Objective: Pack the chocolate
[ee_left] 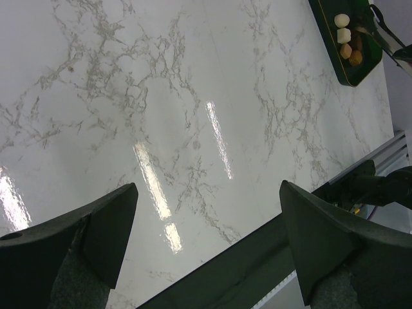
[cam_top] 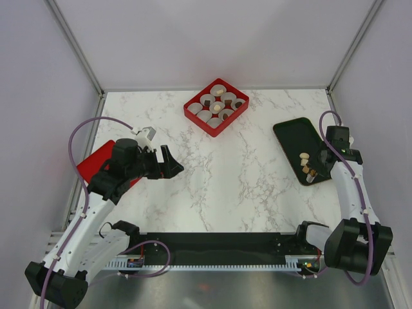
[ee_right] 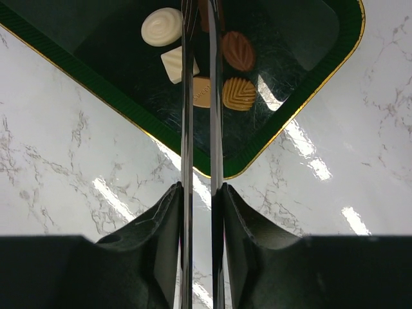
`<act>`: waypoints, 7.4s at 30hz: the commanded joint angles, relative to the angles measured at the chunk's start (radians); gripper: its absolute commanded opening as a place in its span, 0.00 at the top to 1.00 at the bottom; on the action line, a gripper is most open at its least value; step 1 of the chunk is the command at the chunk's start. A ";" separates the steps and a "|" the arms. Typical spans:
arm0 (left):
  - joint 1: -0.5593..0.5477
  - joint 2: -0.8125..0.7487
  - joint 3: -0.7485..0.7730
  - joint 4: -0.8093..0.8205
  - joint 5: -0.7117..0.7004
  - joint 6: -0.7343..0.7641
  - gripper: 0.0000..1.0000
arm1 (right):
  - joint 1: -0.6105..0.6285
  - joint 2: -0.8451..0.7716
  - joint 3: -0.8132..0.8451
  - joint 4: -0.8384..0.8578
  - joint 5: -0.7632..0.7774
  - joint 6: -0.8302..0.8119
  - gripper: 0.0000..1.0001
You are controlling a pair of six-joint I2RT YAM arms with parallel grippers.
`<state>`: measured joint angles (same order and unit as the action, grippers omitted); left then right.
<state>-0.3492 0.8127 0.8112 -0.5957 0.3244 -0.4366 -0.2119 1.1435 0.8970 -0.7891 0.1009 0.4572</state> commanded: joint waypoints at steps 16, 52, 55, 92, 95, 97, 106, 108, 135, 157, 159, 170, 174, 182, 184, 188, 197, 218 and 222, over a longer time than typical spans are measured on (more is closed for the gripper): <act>-0.004 0.000 -0.007 0.033 0.019 0.041 0.00 | 0.034 -0.015 0.195 0.074 -0.184 0.044 0.69; -0.002 -0.029 -0.004 0.027 -0.074 0.036 0.00 | 0.775 0.897 0.867 0.560 -0.139 0.074 0.66; -0.002 -0.027 -0.004 0.027 -0.074 0.036 0.00 | 0.775 0.924 0.878 0.573 -0.138 0.080 0.66; -0.002 -0.026 -0.003 0.025 -0.068 0.038 0.00 | 0.773 0.839 0.909 0.512 -0.023 -0.014 0.57; -0.002 -0.027 -0.004 0.025 -0.065 0.038 0.00 | 0.766 0.767 0.863 0.473 0.029 -0.037 0.57; -0.002 -0.029 -0.004 0.025 -0.064 0.038 0.00 | 0.755 0.681 0.823 0.429 0.055 -0.034 0.57; -0.002 -0.018 -0.006 0.027 -0.048 0.038 0.00 | 0.608 0.319 0.492 0.151 0.102 -0.014 0.57; -0.004 -0.014 -0.004 0.025 -0.045 0.038 0.00 | 0.536 0.221 0.413 0.090 0.091 0.001 0.57; -0.002 -0.010 -0.006 0.025 -0.016 0.038 0.00 | 0.106 -0.083 0.085 -0.133 -0.023 -0.063 0.57; -0.002 -0.001 -0.004 0.028 -0.012 0.038 0.00 | 0.066 -0.079 0.005 -0.090 -0.079 -0.054 0.57; -0.002 0.000 -0.004 0.028 -0.010 0.038 0.00 | 0.066 -0.085 0.005 -0.085 -0.099 -0.051 0.58; -0.002 0.006 -0.004 0.027 -0.005 0.038 0.00 | 0.066 -0.099 0.031 -0.084 -0.155 -0.041 0.62; -0.002 0.009 -0.004 0.027 -0.005 0.038 0.00 | 0.066 -0.105 0.048 -0.070 -0.156 -0.045 0.63; -0.002 0.014 -0.001 0.028 -0.007 0.038 0.00 | 0.068 -0.077 0.088 0.016 -0.231 -0.020 0.64; -0.002 0.011 -0.001 0.027 -0.007 0.038 0.00 | 0.069 -0.055 0.095 0.036 -0.233 -0.009 0.65; -0.002 0.011 -0.003 0.027 -0.011 0.038 0.00 | 0.091 -0.016 0.114 0.076 -0.239 0.012 0.65; -0.002 0.013 -0.003 0.027 -0.019 0.038 0.00 | 0.359 0.174 0.308 0.180 -0.145 0.101 0.65; -0.002 0.000 -0.006 0.027 -0.036 0.039 0.00 | 0.779 0.831 0.904 0.366 0.002 0.064 0.66; -0.002 0.000 -0.006 0.025 -0.035 0.041 0.00 | 0.784 0.852 0.908 0.378 0.008 0.057 0.65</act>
<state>-0.3492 0.8242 0.8112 -0.5961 0.2901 -0.4366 0.5671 1.9953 1.7489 -0.4706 0.0734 0.5327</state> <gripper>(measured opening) 0.994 0.354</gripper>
